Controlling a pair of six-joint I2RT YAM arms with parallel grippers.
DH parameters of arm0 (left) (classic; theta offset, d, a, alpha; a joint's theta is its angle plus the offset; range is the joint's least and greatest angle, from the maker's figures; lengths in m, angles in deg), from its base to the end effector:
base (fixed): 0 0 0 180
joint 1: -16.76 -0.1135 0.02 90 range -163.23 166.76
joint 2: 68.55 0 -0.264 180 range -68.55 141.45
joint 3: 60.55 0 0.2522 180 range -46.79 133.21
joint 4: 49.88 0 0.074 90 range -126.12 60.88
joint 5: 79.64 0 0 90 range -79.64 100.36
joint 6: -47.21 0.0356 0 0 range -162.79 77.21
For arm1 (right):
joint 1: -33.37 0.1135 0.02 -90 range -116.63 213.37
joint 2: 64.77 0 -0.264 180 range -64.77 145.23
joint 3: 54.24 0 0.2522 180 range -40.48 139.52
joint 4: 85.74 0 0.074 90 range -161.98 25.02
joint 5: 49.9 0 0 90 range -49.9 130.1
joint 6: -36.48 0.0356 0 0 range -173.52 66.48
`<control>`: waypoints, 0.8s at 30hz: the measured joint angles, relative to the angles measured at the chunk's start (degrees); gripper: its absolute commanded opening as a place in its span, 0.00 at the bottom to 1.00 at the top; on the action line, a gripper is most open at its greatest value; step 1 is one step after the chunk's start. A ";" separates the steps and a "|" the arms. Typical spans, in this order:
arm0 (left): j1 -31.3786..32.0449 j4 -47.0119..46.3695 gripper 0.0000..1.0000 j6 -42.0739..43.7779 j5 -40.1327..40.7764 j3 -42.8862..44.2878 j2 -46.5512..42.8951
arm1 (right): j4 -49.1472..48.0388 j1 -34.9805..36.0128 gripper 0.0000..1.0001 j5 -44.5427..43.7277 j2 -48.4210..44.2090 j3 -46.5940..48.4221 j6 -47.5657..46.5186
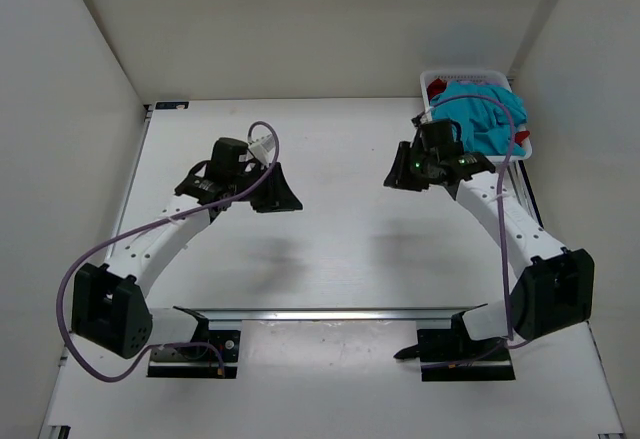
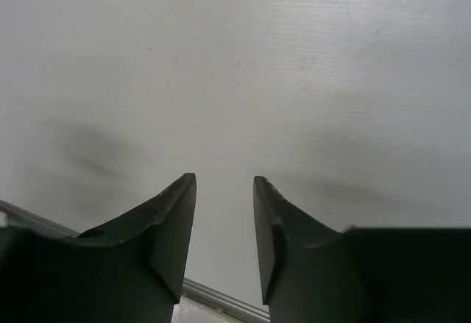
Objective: Fold and stack the t-shirts
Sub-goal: Grab crumpled tshirt from bin with the right arm
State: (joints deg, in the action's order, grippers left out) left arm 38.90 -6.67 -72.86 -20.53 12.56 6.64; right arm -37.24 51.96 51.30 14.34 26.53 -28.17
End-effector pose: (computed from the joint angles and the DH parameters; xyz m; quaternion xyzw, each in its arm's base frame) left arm 0.2507 -0.1217 0.2853 0.0394 0.8963 -0.3825 0.2208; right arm 0.2790 0.1011 0.3006 0.0187 0.9260 0.2211 0.3055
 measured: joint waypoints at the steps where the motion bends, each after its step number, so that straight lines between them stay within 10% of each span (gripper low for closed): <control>1: 0.96 -0.68 0.33 -0.28 -0.24 -0.22 -0.13 | 0.24 -0.48 0.04 0.11 0.33 0.90 -0.24; 7: 6.58 -0.92 0.15 0.11 -0.02 -0.46 -0.15 | 3.93 -3.85 0.01 -2.16 8.66 15.65 -1.01; 13: 9.66 1.07 0.23 1.60 2.89 0.20 -0.59 | 6.88 -13.81 0.00 -5.09 16.68 31.01 -2.58; 24: 10.60 2.49 0.31 2.62 4.57 0.20 -0.74 | 9.46 -27.80 0.46 -12.39 28.72 38.36 -5.16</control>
State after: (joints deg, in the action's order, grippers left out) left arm 49.50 -4.18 -70.23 -15.97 12.76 5.90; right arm -27.78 24.16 38.91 43.06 64.89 -33.33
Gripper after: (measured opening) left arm 0.301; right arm 0.437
